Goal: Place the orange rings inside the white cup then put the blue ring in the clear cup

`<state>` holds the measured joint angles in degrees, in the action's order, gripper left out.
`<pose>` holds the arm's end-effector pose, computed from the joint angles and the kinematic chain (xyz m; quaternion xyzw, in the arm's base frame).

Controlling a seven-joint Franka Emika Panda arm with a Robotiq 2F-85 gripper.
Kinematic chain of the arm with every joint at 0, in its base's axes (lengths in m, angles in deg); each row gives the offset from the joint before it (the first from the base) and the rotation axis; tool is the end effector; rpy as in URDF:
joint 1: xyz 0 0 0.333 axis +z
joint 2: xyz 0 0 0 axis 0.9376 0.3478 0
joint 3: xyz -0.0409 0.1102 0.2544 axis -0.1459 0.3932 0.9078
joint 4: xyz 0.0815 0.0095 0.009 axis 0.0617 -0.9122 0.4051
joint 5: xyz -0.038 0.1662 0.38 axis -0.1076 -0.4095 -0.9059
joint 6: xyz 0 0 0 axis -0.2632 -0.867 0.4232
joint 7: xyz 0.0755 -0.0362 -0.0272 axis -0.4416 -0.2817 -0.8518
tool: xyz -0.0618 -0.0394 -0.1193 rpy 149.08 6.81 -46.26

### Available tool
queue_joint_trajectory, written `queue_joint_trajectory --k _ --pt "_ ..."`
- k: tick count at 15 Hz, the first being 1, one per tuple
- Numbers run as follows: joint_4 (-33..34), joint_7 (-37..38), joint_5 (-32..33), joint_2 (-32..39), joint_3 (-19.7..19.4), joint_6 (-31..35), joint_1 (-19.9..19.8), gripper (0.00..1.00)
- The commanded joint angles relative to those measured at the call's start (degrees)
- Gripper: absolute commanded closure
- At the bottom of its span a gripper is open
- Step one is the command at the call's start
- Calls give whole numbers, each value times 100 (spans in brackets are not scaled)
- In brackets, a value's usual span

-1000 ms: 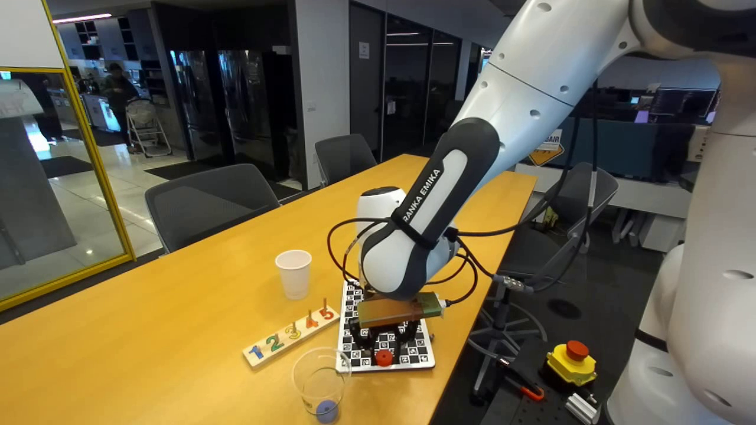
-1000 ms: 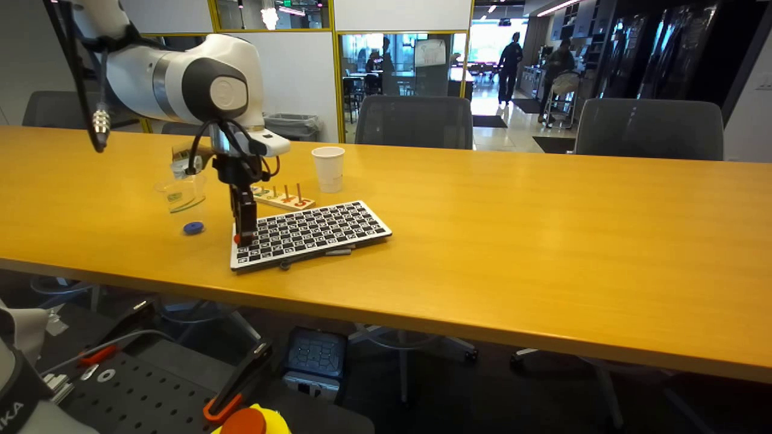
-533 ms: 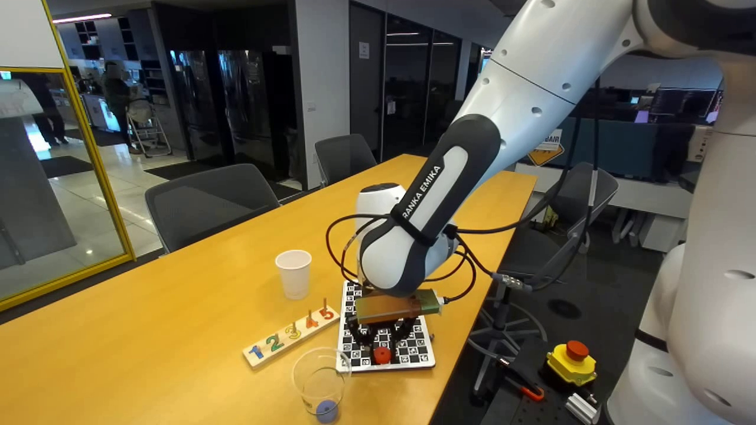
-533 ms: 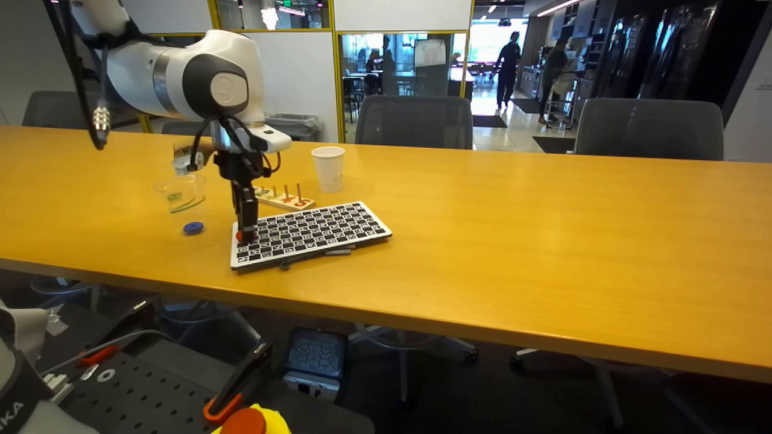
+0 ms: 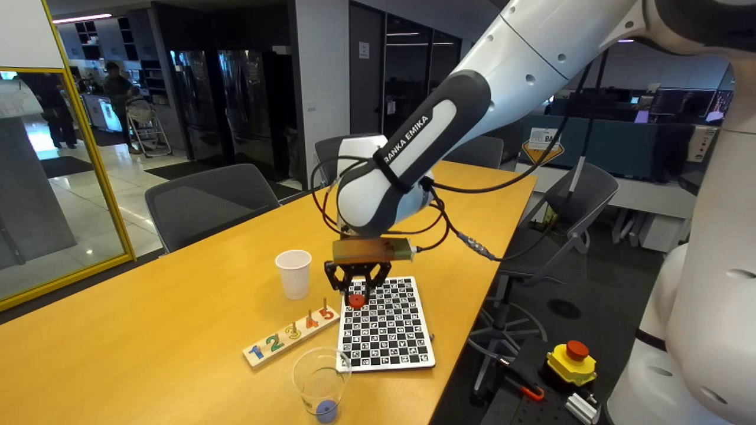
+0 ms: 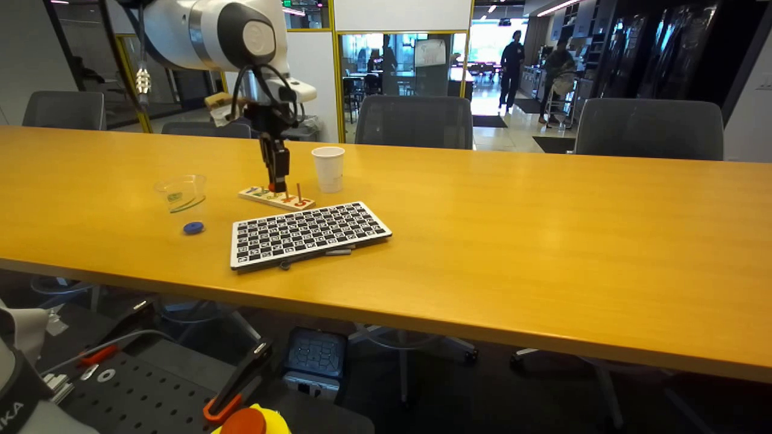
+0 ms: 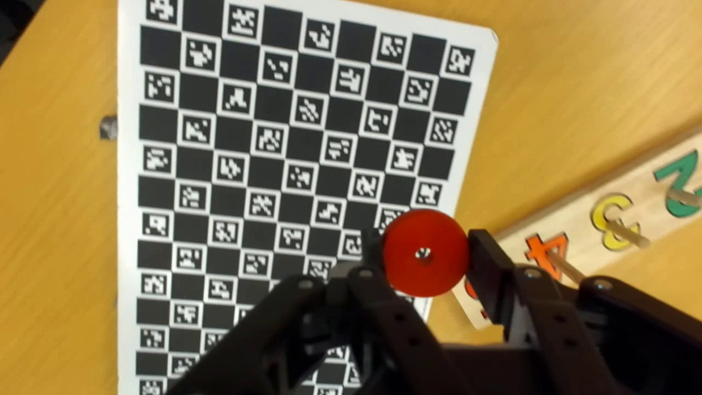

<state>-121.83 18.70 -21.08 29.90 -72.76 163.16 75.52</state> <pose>0.5105 0.0735 0.1978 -0.9526 0.3037 -0.0007 0.0150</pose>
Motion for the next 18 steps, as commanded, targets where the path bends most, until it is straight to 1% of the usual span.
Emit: queue_joint_trajectory --k 1,3,8,14,18 --pt "1052 -197 125 280 -34 -627 -70 82" --pt "1573 -259 161 483 -25 -868 -65 82" --pt "2713 -441 215 1187 -34 -1201 21 82" --pt "4058 -956 158 2157 -98 -1658 80 82" --pt "4832 -1201 125 2660 -163 -1966 75 82"
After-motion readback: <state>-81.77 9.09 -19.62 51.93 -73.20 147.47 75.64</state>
